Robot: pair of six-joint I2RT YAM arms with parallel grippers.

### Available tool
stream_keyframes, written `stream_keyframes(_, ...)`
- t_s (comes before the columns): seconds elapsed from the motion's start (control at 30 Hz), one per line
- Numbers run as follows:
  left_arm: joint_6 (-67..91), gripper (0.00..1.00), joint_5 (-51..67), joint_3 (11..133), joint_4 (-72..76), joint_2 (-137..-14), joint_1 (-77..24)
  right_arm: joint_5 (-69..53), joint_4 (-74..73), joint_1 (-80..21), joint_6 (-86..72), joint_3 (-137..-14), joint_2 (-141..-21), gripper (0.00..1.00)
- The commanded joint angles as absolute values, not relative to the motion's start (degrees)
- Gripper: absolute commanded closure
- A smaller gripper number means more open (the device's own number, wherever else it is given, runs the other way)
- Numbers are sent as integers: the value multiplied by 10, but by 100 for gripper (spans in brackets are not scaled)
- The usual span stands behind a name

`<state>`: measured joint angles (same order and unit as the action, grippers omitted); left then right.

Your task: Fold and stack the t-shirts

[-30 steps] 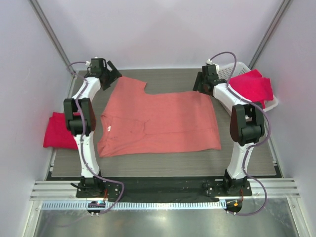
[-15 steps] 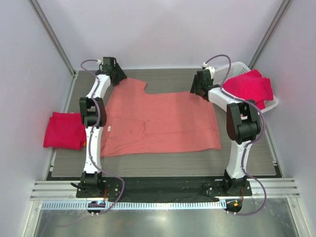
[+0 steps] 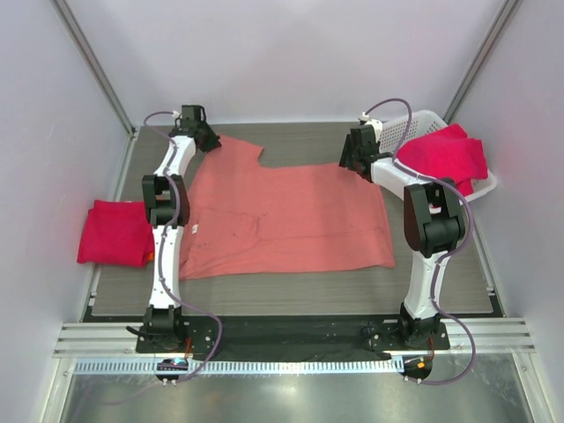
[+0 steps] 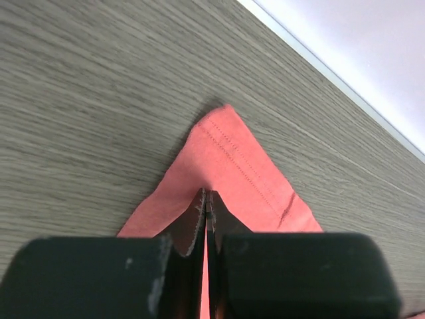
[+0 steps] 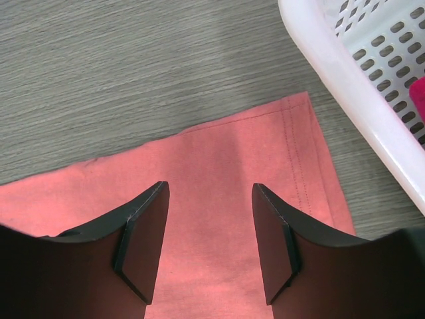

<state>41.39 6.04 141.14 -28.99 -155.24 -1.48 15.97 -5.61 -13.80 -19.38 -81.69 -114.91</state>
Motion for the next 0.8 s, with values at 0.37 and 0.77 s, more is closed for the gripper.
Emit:
stream_keyframes(0.37, 379, 28, 41, 1269, -247, -1427, 5, 182, -43, -149, -187, -831, -1147, 41)
stream_keyframes(0.77, 351, 23, -43, 1295, -329, -1440, 5, 171, -43, -150, -192, -829, -1150, 41)
